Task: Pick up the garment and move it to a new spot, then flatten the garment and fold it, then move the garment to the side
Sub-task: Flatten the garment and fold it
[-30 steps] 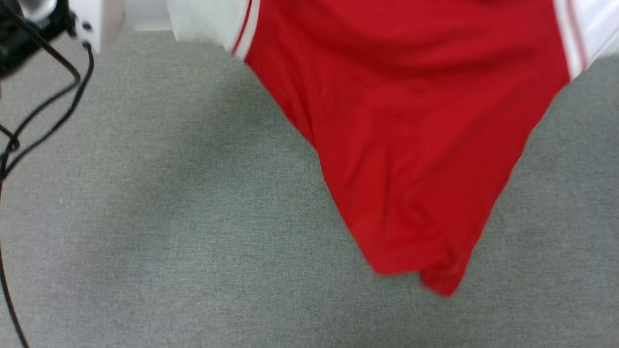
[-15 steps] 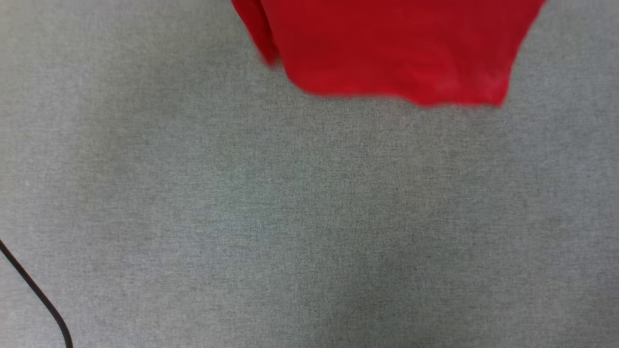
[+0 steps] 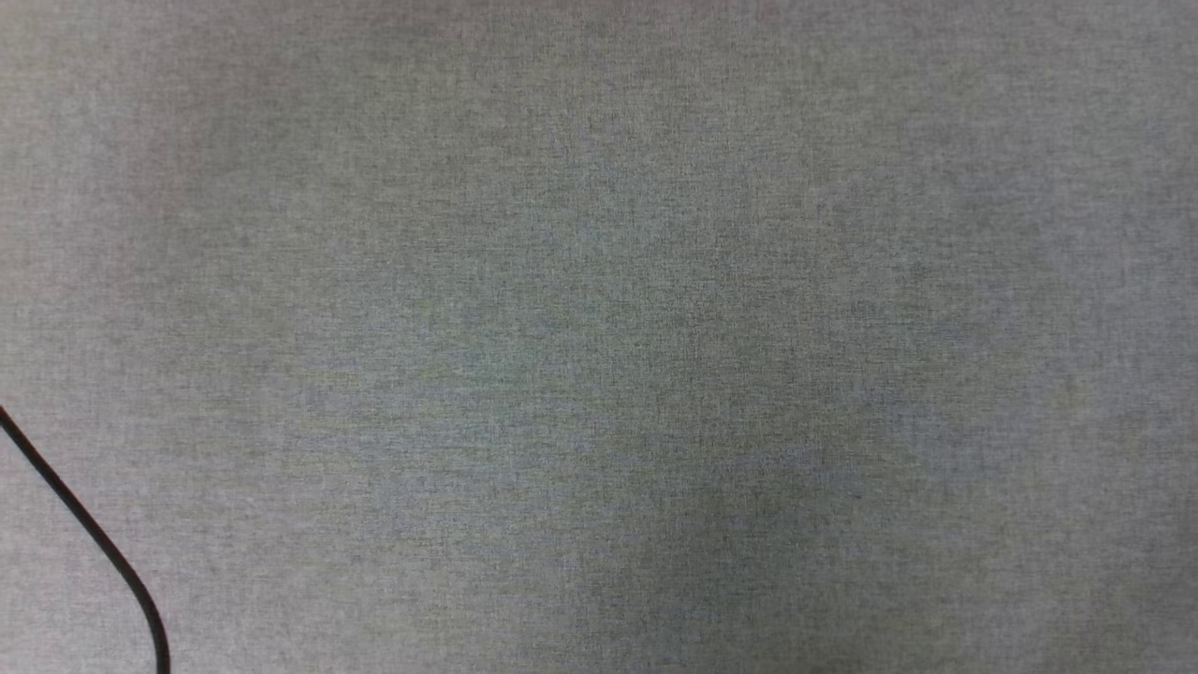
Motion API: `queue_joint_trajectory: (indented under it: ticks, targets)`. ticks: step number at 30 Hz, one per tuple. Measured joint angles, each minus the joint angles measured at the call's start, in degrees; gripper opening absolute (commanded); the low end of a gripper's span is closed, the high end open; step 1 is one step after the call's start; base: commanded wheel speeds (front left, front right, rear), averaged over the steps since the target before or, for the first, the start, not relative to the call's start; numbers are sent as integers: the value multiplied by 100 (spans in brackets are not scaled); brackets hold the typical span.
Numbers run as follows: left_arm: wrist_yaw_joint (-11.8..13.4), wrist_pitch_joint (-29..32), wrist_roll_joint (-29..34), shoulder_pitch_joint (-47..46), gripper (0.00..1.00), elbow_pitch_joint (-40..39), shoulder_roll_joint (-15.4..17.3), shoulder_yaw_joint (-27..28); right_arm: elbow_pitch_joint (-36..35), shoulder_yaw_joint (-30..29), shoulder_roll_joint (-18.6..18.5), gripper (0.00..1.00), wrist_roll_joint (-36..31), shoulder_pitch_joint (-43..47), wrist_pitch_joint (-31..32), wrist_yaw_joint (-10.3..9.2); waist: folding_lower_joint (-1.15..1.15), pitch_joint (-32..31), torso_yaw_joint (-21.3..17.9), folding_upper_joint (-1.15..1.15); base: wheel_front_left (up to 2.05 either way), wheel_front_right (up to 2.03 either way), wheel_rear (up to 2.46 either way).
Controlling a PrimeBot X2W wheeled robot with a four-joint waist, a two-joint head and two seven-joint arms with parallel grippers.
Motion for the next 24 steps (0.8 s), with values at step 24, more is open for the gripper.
queue_joint_trajectory:
  ticks: [24]
  targets:
    - [345, -1121, -1179, 5217, 0, -806, 174, -357, -152, 1995, -216, 0, 1798, 4002, -1261, -1, 0, -1008, 5, 0, 0, 0, 0]
